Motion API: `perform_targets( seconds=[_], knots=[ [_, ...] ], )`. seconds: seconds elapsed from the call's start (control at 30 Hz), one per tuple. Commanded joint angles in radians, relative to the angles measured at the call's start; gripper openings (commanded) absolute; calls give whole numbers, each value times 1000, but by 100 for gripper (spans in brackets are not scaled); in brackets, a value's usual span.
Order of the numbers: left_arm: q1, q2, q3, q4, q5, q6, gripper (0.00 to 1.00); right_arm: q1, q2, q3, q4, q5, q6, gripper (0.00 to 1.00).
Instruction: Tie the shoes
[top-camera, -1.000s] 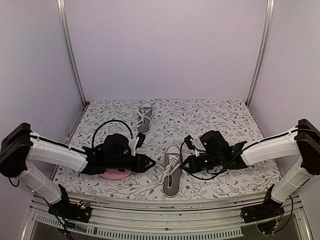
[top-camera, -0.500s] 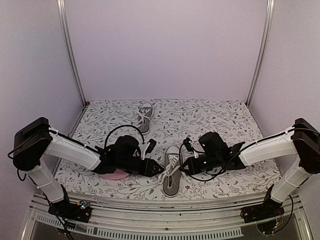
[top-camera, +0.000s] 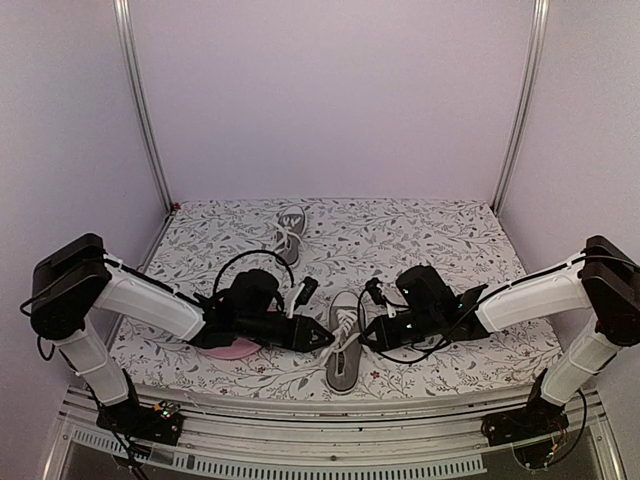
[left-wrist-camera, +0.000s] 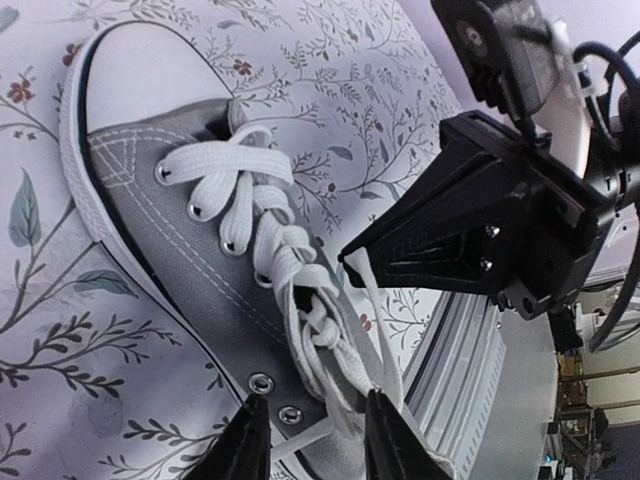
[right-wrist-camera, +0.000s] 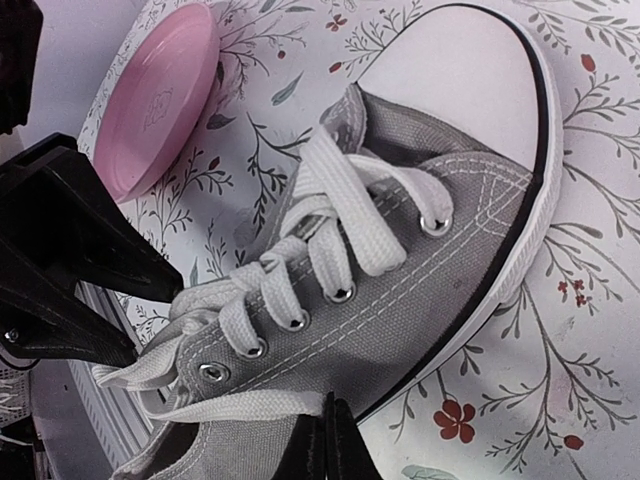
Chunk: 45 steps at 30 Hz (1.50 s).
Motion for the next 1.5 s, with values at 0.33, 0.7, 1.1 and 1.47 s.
perform_targets(
  seconds=[0.33,0.7,1.1,1.47],
  knots=[
    [-16,64,12,73,31,-34,22,6,9,18,28,-18,-8,2],
    [5,0,-15,42,-38,-22,0,30,-19,60,-16,31,-34,2],
    [26,-38,26,-44,-60,38,0,32,39,162,-36,41,-73,2],
    [44,-28,42,-54,-68,85,0,62,111,211,-44,15,-96,2]
  ],
)
